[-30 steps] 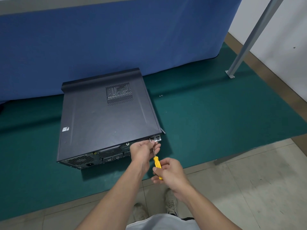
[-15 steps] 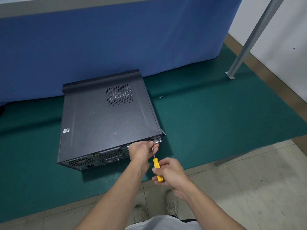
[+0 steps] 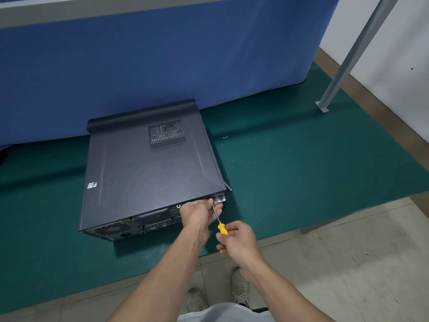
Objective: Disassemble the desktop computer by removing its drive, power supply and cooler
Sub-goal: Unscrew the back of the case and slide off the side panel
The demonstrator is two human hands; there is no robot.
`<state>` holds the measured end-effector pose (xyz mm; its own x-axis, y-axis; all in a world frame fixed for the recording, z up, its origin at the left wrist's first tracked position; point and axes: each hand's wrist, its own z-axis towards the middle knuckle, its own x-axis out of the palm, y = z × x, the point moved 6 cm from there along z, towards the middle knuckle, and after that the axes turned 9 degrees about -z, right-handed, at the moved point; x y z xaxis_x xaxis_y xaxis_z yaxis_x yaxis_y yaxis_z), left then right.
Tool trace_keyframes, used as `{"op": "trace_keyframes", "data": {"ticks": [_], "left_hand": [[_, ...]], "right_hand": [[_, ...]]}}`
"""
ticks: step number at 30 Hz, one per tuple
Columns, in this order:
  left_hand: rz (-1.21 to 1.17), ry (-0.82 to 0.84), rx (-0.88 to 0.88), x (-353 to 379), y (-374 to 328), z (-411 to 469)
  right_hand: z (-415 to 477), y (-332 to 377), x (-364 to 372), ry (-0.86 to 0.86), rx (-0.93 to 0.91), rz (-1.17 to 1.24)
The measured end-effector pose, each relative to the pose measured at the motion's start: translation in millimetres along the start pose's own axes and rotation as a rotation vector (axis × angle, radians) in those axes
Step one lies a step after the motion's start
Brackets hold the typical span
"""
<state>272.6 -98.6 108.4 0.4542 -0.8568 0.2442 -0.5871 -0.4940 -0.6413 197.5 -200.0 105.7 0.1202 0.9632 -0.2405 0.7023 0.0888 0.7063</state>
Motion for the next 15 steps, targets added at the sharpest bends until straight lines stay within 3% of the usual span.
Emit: {"op": "trace_keyframes", "data": {"ticks": [5, 11, 15], "left_hand": [[-0.005, -0.018, 0.016, -3, 0, 1], [0.056, 0.021, 0.025, -2, -1, 3], [0.209, 0.061, 0.106, -3, -3, 7]], "right_hand": [[3, 1, -10, -0.09, -0.09, -0.224], [15, -8, -30, -0.04, -0.1, -0.439], [22, -1, -60, -0.144, -0.091, -0.433]]}}
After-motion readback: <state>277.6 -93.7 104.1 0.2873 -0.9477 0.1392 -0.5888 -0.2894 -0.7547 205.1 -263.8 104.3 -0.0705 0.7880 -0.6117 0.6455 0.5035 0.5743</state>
